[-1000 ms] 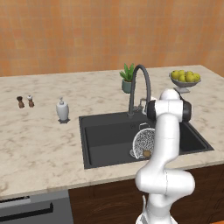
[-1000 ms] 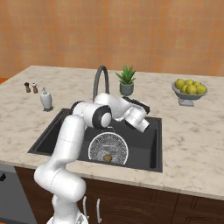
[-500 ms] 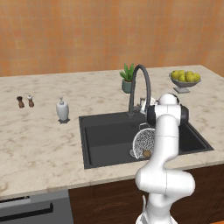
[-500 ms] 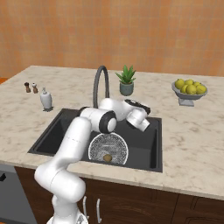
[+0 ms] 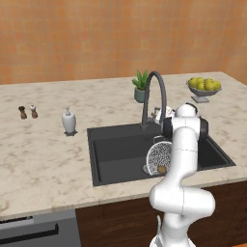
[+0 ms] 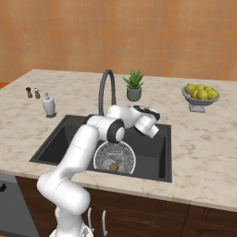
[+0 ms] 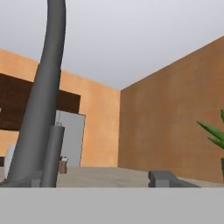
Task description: Put the colander in the sink, put the kiwi in the colander, and turn on the sink faucet and pour water over the colander.
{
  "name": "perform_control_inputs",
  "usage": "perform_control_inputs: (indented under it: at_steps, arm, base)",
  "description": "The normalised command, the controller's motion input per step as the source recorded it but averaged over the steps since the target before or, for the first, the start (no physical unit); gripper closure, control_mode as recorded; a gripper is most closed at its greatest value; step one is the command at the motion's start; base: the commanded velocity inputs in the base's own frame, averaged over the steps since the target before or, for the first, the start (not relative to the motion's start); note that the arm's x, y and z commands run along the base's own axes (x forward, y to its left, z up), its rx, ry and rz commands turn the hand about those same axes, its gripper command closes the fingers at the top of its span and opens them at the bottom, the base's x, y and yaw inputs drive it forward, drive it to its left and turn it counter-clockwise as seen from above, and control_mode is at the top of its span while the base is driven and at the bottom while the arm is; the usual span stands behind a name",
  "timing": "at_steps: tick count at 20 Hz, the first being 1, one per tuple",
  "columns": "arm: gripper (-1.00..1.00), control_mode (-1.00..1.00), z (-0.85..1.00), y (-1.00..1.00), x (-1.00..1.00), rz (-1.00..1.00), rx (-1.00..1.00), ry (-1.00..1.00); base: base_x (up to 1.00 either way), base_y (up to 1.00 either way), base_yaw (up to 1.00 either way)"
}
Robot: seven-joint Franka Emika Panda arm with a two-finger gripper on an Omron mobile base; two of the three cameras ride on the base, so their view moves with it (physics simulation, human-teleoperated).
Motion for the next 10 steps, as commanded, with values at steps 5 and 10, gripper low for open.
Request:
perform_control_inputs:
  at_steps: [5, 10]
  arm:
    - [1.0, -1.0, 0.06, -0.37, 0.04, -0.38, 0.0, 0.0]
    - [1.0, -1.0, 0.64, -0.87, 0.29, -0.37, 0.1, 0.07]
  base:
    - [0.0, 0.0, 0.0]
    - [0.0, 0.0, 0.0]
